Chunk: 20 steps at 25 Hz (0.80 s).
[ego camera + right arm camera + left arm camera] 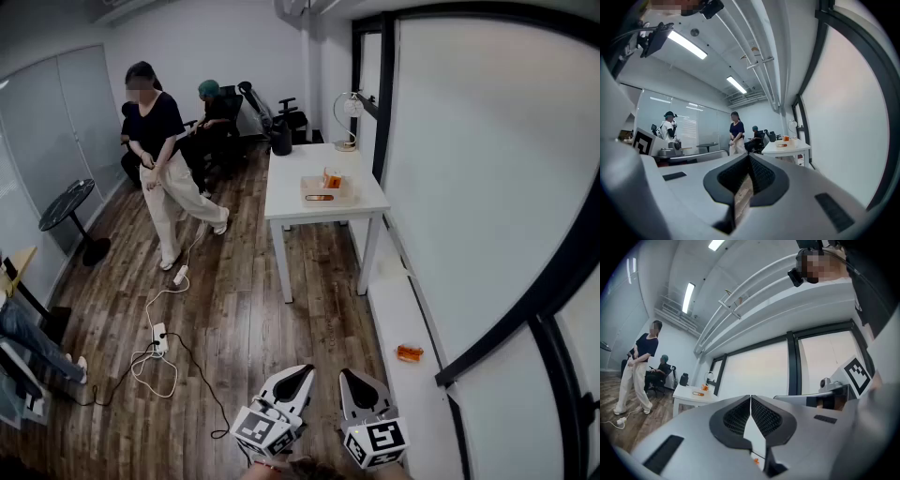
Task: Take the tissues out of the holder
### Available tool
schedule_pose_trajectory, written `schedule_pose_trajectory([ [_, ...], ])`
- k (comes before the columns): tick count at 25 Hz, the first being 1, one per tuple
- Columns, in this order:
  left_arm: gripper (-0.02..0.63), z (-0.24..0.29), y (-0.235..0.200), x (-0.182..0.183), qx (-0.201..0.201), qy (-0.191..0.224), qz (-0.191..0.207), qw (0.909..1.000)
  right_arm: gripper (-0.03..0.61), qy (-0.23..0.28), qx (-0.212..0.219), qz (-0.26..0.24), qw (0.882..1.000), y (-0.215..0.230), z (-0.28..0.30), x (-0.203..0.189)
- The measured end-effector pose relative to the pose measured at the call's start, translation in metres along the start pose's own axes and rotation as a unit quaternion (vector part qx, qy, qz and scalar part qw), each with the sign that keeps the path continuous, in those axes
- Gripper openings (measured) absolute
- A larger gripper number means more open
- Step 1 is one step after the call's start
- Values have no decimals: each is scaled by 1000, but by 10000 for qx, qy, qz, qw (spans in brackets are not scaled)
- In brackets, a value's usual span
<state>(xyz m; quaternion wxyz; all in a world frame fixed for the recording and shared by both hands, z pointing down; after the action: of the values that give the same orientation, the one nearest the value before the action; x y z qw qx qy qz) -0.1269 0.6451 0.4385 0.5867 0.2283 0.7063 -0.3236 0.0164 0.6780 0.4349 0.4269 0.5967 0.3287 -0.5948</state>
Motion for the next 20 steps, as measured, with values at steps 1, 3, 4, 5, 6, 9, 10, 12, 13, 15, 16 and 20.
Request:
schedule_pose_trajectory([
  [1,14,0,0,0,-13,24,17,10000,6,10,0,3,10000,0,0,1],
  [3,14,0,-1,1,-23,37,32,10000,6,28,-3,9,10000,0,-1,3],
  [4,14,0,0,0,-26,32,35,10000,6,34,-4,11,10000,0,-2,3],
  [5,14,-1,0,-1,-40,35,45,10000,6,39,-4,9,10000,0,-4,3],
  [6,14,-1,2,-2,-56,43,53,10000,6,45,-2,4,10000,-1,-5,3],
  [9,14,-5,5,-4,-31,32,34,10000,6,68,13,8,10000,-2,-10,1],
  [10,14,-7,5,-5,-2,14,21,10000,6,74,25,30,10000,-2,-11,0],
  [12,14,-11,7,-4,50,2,0,10000,6,85,52,93,9999,-3,-16,-2],
  [13,14,-12,8,-3,69,3,-2,10000,6,95,64,128,9999,-3,-18,-4],
  [15,14,-17,10,-2,81,2,29,10000,6,136,65,213,9997,-4,-21,-5],
  [16,14,-19,10,-3,90,0,42,10000,6,167,57,251,9995,-4,-22,-5],
  [20,14,-18,6,-1,167,35,-3,9999,6,297,159,222,9992,-6,-20,1],
])
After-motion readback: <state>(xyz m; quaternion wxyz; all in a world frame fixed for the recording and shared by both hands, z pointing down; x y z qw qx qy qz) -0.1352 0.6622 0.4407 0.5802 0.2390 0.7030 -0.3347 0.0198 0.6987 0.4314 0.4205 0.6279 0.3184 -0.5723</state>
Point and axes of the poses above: the fingertips, and each gripper's own axes: z forward along the fingers, y to its right, x out of its top, the point moved 7 cm from there along -z, backward along the fingers, and after that the axes turned 3 degrees about x, right-handed, at the moved point
